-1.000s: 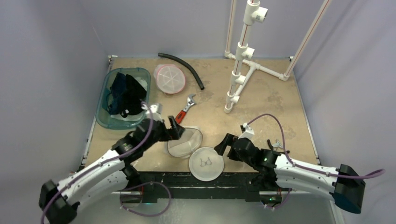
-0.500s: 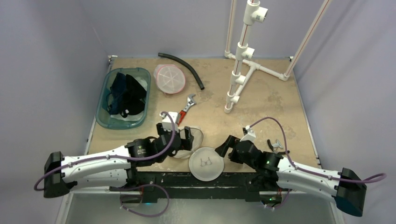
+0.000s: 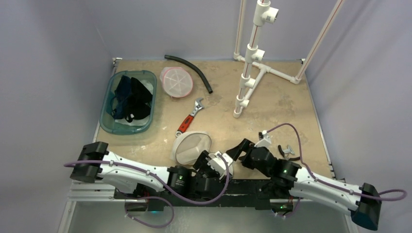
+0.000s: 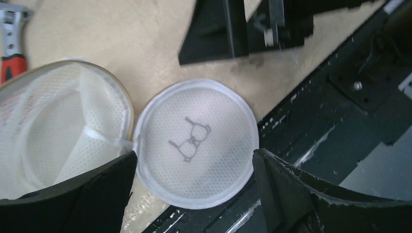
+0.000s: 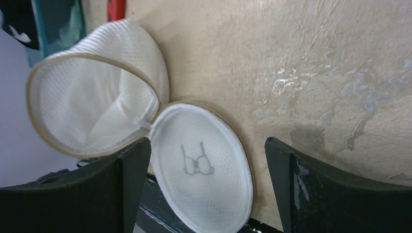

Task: Unzip the laundry bag and remove the bra
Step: Close the laundry bag at the center of the board.

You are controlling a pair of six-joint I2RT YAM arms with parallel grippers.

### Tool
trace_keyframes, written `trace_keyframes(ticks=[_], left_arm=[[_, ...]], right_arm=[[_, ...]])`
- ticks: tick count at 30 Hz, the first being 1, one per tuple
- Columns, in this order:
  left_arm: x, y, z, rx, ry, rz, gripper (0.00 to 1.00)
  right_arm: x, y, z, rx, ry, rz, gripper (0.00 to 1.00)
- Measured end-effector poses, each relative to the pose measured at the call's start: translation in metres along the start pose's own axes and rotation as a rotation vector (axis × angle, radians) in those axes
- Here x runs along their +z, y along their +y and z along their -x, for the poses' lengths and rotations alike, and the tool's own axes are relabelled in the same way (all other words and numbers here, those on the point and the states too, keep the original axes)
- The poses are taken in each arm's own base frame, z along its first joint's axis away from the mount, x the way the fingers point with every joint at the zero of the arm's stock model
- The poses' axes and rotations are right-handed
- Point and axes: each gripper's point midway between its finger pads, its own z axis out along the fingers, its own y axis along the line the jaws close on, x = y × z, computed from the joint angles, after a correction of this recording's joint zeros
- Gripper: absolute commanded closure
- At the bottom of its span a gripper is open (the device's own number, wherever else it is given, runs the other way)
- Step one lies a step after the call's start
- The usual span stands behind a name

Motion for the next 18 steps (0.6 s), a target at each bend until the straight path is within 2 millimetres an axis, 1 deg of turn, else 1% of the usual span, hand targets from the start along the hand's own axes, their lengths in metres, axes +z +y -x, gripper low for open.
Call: trace_keyframes(ticks=[2,4,6,9,11,13,15,17,18], left_arm=[[0.004,-0.008,-0.014,0.033,0.023,-0.047,0.15],[0.011,-0.017,-0.033,0.08,0.058,-0.088,0.17],[0.02,-0.028,-0.056,0.142,0.11,-0.125,0.19],[0.034,-0.042,-0.091,0.24,0.191,-0.17,0.28],[0.041,-0.048,-0.11,0.295,0.234,-0.191,0.31],[0.047,-0.056,-0.108,0.308,0.225,-0.209,0.34],[0.052,-0.058,-0.109,0.31,0.229,-0.218,0.4],[0.054,-0.06,-0.109,0.313,0.233,-0.233,0.54],[0.054,-0.061,-0.11,0.314,0.235,-0.242,0.63]], right_arm=[[-0.008,0.003,0.011,0.023,-0.043,0.016,0.09],[-0.015,0.008,0.021,0.039,-0.081,0.032,0.09],[-0.02,0.014,0.031,0.053,-0.119,0.051,0.09],[-0.022,0.016,0.038,0.056,-0.145,0.041,0.09],[-0.021,0.013,0.038,0.044,-0.145,0.012,0.09],[-0.02,0.009,0.038,0.034,-0.145,-0.013,0.08],[-0.021,0.008,0.038,0.032,-0.147,-0.018,0.09],[-0.021,0.008,0.039,0.033,-0.151,-0.016,0.09],[-0.022,0.009,0.039,0.034,-0.152,-0.014,0.09]])
